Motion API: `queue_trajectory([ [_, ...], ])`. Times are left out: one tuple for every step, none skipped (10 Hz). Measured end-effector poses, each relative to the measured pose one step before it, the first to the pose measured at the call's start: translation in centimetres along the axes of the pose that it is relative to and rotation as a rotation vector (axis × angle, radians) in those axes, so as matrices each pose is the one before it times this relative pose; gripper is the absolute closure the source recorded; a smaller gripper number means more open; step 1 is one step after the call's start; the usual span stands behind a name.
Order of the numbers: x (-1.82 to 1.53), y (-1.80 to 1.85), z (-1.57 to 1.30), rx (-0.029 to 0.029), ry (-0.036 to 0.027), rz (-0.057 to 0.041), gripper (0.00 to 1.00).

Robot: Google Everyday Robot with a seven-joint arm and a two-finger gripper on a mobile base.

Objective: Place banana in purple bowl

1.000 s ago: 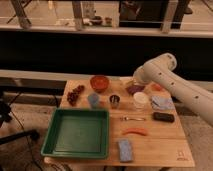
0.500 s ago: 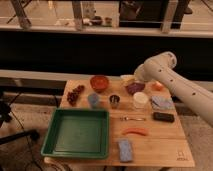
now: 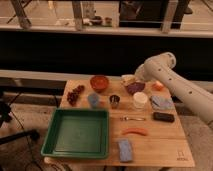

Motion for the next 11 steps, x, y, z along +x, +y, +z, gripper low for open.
queue_trajectory([
  [0.065,-0.092,0.317,-0.00089,-0.00043,0.00061,1.00],
  [-0.093,-0.144,0.428,-0.00126,-0.00275,-0.00181,1.00],
  [-0.062,-0.112,0.481,-0.00155,-0.00202,-0.00211,1.00],
  [0.012,-0.050,0.397,-0.00154,-0.00095,0.00047,1.00],
  [0.034,-0.034,0.453,-0.00136,-0.00078,0.00059,1.00],
  [0.131,-0.099,0.464,0.00086,0.00072,-0.00041,1.00],
  [0.161,-0.152,0.373,0.00165,0.00079,-0.00015,1.00],
  [0.108,-0.171,0.187,0.00223,0.00022,0.00028,1.00],
  [0.293,-0.186,0.393,0.00236,0.00150,0.00197,1.00],
  [0.199,-0.073,0.218,0.00081,0.00129,0.00224,1.00],
  [0.300,-0.040,0.253,0.00013,0.00302,0.00401,1.00],
])
